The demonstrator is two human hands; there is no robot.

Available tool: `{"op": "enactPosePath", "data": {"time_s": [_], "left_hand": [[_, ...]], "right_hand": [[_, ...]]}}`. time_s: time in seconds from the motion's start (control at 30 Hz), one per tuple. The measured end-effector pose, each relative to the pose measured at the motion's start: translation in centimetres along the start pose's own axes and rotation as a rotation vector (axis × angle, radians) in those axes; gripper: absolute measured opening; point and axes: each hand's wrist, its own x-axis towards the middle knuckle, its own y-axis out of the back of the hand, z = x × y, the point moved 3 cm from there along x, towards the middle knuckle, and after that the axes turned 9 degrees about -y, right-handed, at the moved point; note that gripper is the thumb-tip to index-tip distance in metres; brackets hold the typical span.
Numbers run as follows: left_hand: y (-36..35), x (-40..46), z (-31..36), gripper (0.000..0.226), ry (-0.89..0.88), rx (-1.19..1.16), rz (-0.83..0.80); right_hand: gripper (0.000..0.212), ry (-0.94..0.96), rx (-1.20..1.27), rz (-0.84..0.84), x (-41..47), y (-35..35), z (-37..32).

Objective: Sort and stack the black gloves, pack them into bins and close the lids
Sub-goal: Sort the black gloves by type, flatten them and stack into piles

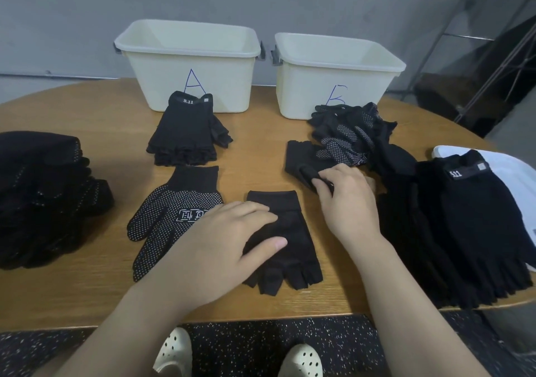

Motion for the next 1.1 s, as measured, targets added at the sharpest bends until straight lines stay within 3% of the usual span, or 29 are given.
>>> {"op": "enactPosePath", "data": {"time_s": [0.07,0.17,0.37,0.5,0.67,0.73,0.87,1.0,1.1], "left_hand": [[0.1,0.3,-0.3,0.063,0.0,-0.05,0.061],[0.1,0.9,-0.9,0.047,0.021,-0.103,0.203],[1.2,1.4,-2.6,0.033,0.158,-0.193,0.528],[2.1,1.5,-3.4,0.064,0.254,-0.407,0.731],[2.8,1.1,-4.7,0.101,0.223,-0.73,0.792],[3.2,1.0,-4.9,0.092,0.217,-0.976,0.804],[3.3,0.7,-4.4,0.054,0.249,-1.419,0.727],[3.0,0.5,-4.1,0.044,0.383,-1.432,0.792],[2.8,0.3,-4.7,0.029,0.398,-1.336,0.89]], "right_hand": [[0.015,0.036,0.078,0.036,0.5,0.3,-0.4],[0.01,0.06,0.41,0.026,1.1,1.6,-1.9],[0.027,0.076,0.891,-0.134,0.2,4.4,-5.5],[0.023,0.027,1.016,-0.247,-0.1,4.0,-6.7],[0.024,-0.008,1.172,-0.385,-0.1,3.3,-7.7],[0.027,-0.012,1.221,-0.446,-0.2,3.0,-8.0],[0.029,-0.025,1.338,-0.541,-0.4,2.4,-9.0],[0.026,-0.101,1.33,-0.536,-0.5,1.5,-9.8],[0.025,-0.194,1.202,-0.323,-0.2,1.2,-9.8]]}}
